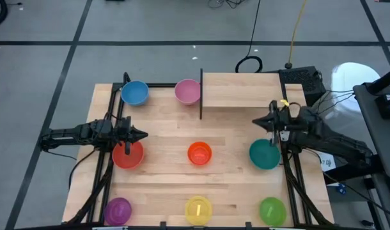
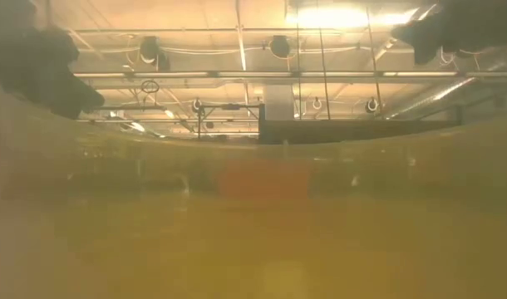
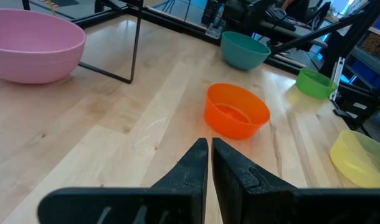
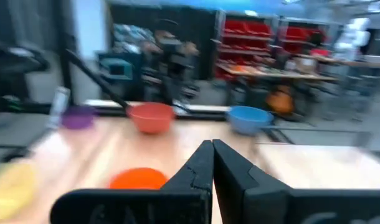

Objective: Place and stack bowls onto a shelf
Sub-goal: Put the dark blue bowl on the shelf

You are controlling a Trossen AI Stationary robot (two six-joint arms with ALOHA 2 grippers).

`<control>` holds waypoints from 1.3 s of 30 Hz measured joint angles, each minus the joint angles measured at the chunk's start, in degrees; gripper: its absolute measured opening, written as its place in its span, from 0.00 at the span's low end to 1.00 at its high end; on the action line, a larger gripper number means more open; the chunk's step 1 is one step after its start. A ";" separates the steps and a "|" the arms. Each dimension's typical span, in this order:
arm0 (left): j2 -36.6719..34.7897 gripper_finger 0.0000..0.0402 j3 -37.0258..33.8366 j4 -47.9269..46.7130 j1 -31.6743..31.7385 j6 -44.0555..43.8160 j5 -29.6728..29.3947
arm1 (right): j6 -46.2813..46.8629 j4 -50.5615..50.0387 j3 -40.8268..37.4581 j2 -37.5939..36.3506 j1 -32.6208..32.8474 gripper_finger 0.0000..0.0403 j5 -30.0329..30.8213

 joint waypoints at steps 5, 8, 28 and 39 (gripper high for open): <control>-0.01 0.06 0.01 0.06 -0.01 0.01 0.00 | -5.91 -17.81 11.98 6.71 0.00 0.00 8.13; 0.00 0.06 0.00 0.06 -0.02 0.00 0.00 | -6.40 -25.44 17.63 10.72 0.00 0.00 11.54; 0.00 0.06 0.00 0.04 0.00 0.01 0.04 | 19.17 -51.08 29.91 23.39 0.00 0.14 10.94; -0.02 0.06 0.02 0.04 0.00 0.00 0.21 | 10.55 -59.91 29.91 26.18 0.02 0.29 2.39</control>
